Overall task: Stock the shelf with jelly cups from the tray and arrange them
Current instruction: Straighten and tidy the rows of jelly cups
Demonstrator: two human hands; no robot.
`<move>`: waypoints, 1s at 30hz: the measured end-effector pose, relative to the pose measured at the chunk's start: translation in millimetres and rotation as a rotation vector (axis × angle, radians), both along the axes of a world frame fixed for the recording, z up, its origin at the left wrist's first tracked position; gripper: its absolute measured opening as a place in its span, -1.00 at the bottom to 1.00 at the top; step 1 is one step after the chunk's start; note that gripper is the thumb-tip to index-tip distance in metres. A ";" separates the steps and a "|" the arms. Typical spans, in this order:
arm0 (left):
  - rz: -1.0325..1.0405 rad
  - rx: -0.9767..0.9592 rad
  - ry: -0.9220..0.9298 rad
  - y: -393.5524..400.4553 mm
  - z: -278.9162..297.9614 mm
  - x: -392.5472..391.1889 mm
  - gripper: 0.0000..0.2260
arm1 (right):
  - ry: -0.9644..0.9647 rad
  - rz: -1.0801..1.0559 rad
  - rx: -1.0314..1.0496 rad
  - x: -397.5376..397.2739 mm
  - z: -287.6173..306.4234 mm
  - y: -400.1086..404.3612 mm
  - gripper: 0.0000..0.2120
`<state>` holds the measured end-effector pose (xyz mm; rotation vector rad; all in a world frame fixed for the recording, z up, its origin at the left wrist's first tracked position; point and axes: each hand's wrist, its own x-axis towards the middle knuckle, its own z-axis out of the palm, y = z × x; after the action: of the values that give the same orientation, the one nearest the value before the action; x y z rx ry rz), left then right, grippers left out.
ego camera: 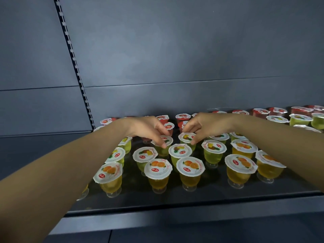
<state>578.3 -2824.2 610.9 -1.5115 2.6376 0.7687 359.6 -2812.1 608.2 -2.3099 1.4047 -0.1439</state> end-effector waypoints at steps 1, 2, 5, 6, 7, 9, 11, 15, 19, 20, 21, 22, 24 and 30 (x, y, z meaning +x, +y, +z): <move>-0.004 -0.012 -0.001 0.5 -0.4 -0.4 -0.56 | 0.001 -0.002 -0.009 0.5 -0.4 -0.3 -0.54; -0.005 -0.021 0.000 1.0 -0.6 -0.8 -0.57 | 0.003 -0.005 -0.015 1.0 -0.9 -0.3 -0.54; 0.000 -0.047 -0.007 0.7 -1.0 -0.9 -0.60 | 0.011 -0.013 -0.019 1.7 -1.3 -0.9 -0.54; 0.004 -0.055 -0.008 0.2 -1.3 -0.5 -0.60 | 0.012 -0.017 -0.020 1.9 -1.1 -0.9 -0.54; 0.009 -0.062 -0.007 -0.6 -1.8 0.1 -0.61 | 0.015 -0.024 -0.022 2.4 -1.0 -1.0 -0.54; 0.019 -0.080 -0.015 -2.2 -2.0 3.1 -0.62 | 0.026 -0.041 -0.039 4.1 -1.2 -1.1 -0.54; 0.027 -0.104 -0.045 -5.1 -1.3 7.6 -0.64 | 0.039 -0.057 -0.067 6.8 -2.5 -1.9 -0.55; 0.066 -0.128 -0.093 -11.3 -0.1 20.0 -0.69 | 0.048 -0.082 -0.086 16.2 -4.7 -6.7 -0.61; 0.097 -0.130 -0.082 -12.7 0.3 30.8 -0.72 | 0.055 -0.089 -0.107 29.3 -5.8 -10.8 -0.60; 0.092 -0.126 -0.081 -11.7 0.8 32.1 -0.72 | 0.054 -0.088 -0.109 32.1 -6.2 -11.7 -0.58; 0.086 -0.123 -0.081 -10.8 1.3 33.2 -0.72 | 0.058 -0.083 -0.109 34.8 -6.5 -12.6 -0.56; 0.077 -0.124 -0.083 -10.1 2.1 33.6 -0.72 | 0.062 -0.082 -0.105 37.6 -6.7 -13.1 -0.55; 0.062 -0.131 -0.091 -8.6 3.7 33.5 -0.69 | 0.058 -0.081 -0.092 42.6 -6.3 -13.3 -0.53; 0.062 -0.117 -0.078 -5.8 5.4 35.7 -0.65 | 0.024 -0.048 -0.103 52.7 -6.0 -11.2 -0.56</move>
<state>614.0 -2830.0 616.3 -1.6229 2.6328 0.5549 412.4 -2823.3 602.2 -2.3687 1.4986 -0.2077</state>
